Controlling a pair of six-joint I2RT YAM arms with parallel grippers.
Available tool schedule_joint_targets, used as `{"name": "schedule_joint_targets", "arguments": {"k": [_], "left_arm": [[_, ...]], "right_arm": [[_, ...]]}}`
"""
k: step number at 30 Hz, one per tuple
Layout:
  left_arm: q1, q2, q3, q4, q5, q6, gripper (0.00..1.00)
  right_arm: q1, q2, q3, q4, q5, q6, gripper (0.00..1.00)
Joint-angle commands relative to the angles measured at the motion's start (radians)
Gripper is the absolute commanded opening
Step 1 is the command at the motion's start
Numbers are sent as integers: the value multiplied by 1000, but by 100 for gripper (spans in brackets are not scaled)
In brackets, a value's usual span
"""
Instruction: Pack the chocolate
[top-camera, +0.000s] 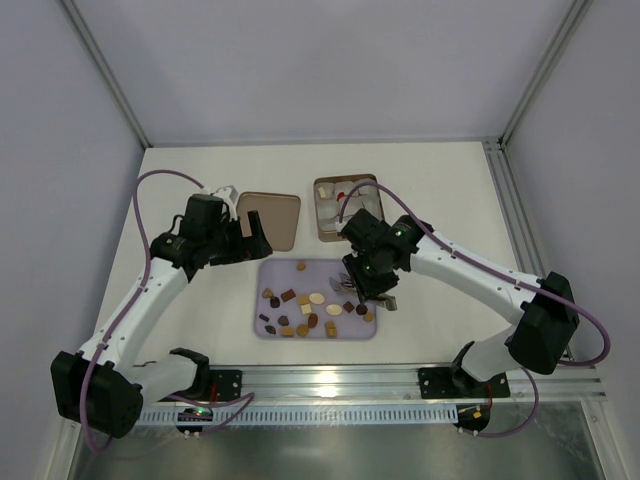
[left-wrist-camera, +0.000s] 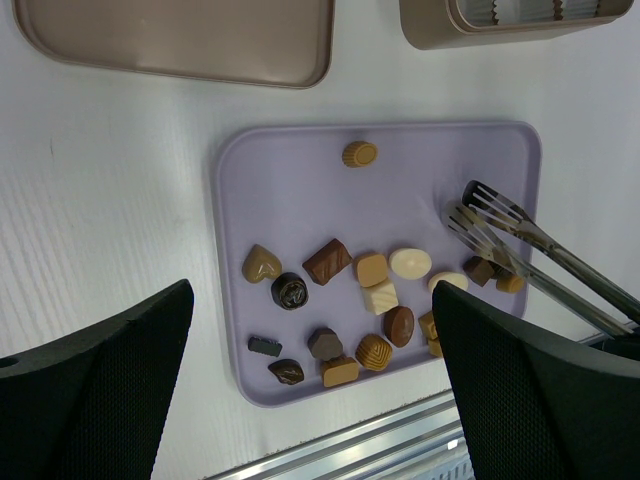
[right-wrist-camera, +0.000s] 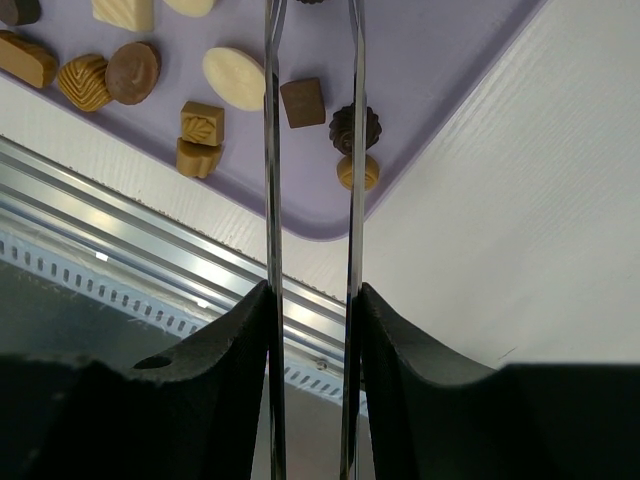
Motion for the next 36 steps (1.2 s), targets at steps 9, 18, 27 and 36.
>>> {"name": "schedule_joint_targets", "arguments": {"k": [9, 18, 27, 36], "left_arm": [[-2, -19, -2, 2, 18, 20, 100], [-2, -23, -2, 2, 18, 18, 100], [-2, -23, -3, 2, 21, 20, 100], [-2, -25, -3, 2, 22, 20, 100]], "right_arm": [[5, -42, 4, -10, -6, 7, 36], [5, -38, 31, -13, 1, 4, 36], [4, -31, 56, -19, 15, 3, 33], [-7, -40, 83, -27, 24, 4, 32]]}}
